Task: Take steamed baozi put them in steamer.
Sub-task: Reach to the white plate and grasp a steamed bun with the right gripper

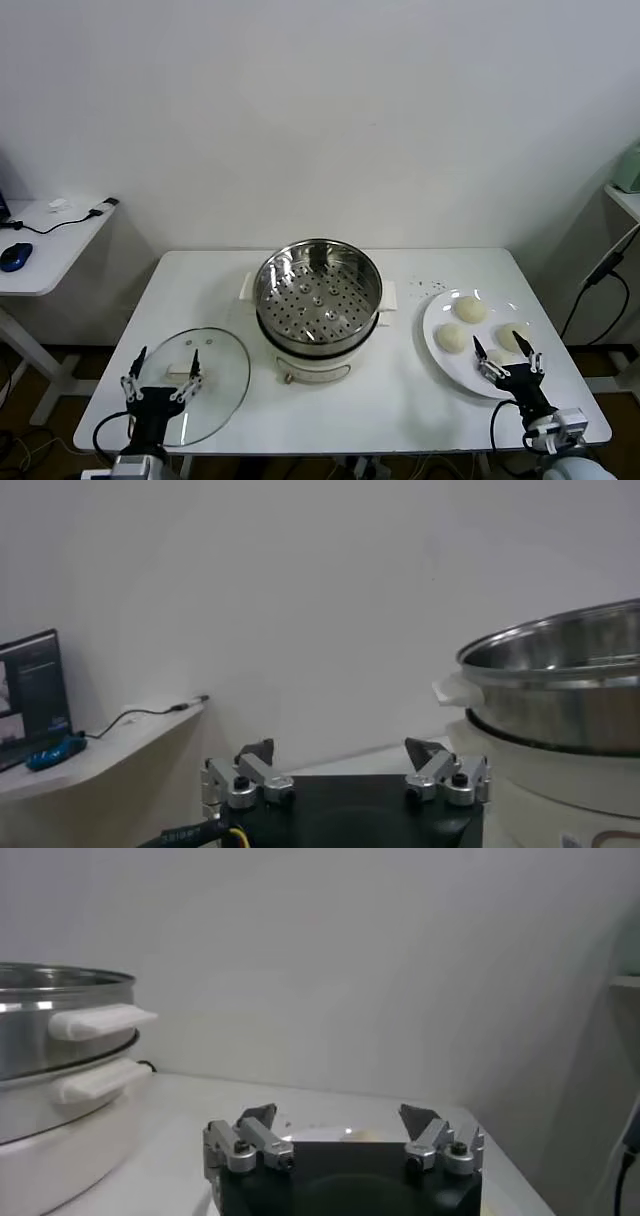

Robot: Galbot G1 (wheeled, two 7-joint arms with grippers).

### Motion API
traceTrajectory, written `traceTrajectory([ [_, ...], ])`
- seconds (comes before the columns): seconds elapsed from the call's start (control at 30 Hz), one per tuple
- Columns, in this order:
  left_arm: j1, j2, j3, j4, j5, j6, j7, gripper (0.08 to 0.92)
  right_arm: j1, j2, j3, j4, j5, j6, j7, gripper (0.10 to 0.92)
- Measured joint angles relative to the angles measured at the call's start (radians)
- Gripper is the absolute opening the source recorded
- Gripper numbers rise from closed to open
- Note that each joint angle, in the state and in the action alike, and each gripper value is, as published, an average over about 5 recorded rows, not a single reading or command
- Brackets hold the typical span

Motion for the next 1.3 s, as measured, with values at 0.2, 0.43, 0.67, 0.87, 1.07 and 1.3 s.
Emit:
traceTrajectory([
  [0.2,0.008,0.004,0.007,0.000,-0.004,-0.005,-0.006,0.823,0.081,-0.118,-0.027,-0.033,-0.082,-0.079,-0.114,0.823],
  [0.43,0.026,0.010,0.026,-0.004,-0.020,-0.023,-0.021,0.823,0.305,-0.370,-0.196,-0.151,-0.202,-0.164,-0.344,0.823],
  [0.67,0.043,0.018,0.030,0.002,-0.041,-0.035,-0.031,0.823,0.689,-0.538,-0.558,-0.317,-0.316,-0.177,-0.573,0.823],
  [0.87,0.052,0.024,0.029,-0.003,-0.073,-0.031,-0.038,0.823,1.050,-0.582,-0.935,-0.465,-0.380,-0.160,-0.722,0.823],
  [1.07,0.054,0.030,0.022,0.003,-0.102,-0.030,-0.044,0.823,1.324,-0.560,-1.241,-0.619,-0.434,-0.129,-0.821,0.823],
  [1.3,0.043,0.034,0.019,0.015,-0.116,-0.020,-0.048,0.823,1.477,-0.477,-1.411,-0.792,-0.485,-0.090,-0.874,0.823],
])
